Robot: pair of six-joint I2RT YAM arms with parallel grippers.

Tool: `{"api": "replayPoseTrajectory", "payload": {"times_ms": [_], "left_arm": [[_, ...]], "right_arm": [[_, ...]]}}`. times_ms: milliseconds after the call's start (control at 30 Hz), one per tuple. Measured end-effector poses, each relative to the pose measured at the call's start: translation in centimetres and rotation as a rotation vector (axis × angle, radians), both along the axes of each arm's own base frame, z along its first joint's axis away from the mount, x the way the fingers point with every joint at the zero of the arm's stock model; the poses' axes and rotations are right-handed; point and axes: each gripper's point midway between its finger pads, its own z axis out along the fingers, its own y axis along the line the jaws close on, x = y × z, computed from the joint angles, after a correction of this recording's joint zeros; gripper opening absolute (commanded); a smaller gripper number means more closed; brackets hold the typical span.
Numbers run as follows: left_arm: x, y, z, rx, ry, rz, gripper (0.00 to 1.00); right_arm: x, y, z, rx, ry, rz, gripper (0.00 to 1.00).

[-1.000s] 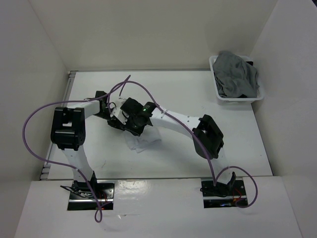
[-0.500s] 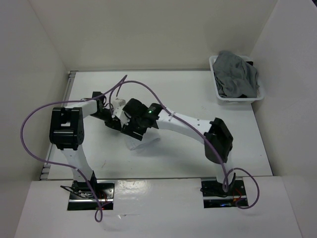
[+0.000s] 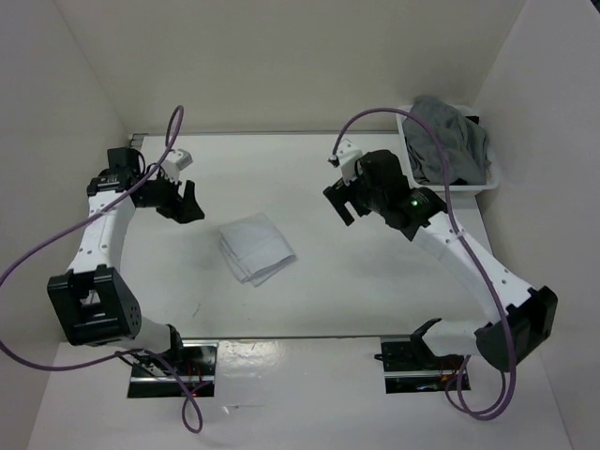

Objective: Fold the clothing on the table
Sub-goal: Fold the skirt

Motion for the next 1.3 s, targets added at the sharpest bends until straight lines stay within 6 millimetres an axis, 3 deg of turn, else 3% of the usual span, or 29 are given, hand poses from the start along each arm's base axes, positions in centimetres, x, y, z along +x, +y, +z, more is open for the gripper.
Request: {"api": "replayPoseTrajectory", "payload": {"times_ms": [133, 233, 333, 467, 567, 700, 800, 1067, 1300], "left_arm": [[0.0, -2.5, 4.2, -0.073, -0.069, -0.035, 0.83], [0.7, -4.9, 5.4, -0.183, -0.050, -0.093, 0.83], [2.1, -6.6, 4.1, -0.299, 0.040, -0.141, 0.83], [3.8, -7.4, -0.7, -0.416, 0.229, -0.165, 0.83], [3.7, -7.8, -3.9, -0.489, 0.367, -0.194, 0.81], [2.8, -8.4, -6.3, -0.555, 0.464, -0.246, 0.78], [1.6, -9.1, -6.2, -0.570, 0.498, -0.275, 0.79], [-0.9, -11.8, -3.0, -0.498, 0.443, -0.378, 0.79], [-2.1, -12.1, -5.2, -0.428, 0.518, -0.359, 0.79]], "right_arm": [[-2.2, -1.2, -0.3, 0.042, -0.009, 0.004, 0.99], [-2.7, -3.0, -1.0, 0.068, 0.000, -0.032, 0.99], [-2.6, -4.2, -1.9, 0.090, 0.013, -0.066, 0.99], [-2.9, -3.9, -3.1, 0.102, 0.041, -0.057, 0.99], [-2.9, -3.7, -3.5, 0.107, 0.051, -0.050, 0.99], [-2.7, -3.4, -4.2, 0.107, 0.068, -0.047, 0.99], [-2.7, -3.4, -4.4, 0.107, 0.074, -0.045, 0.99], [-2.7, -3.2, -4.5, 0.110, 0.078, -0.039, 0.99], [-2.8, -3.1, -4.5, 0.116, 0.082, -0.035, 0.99]]}}
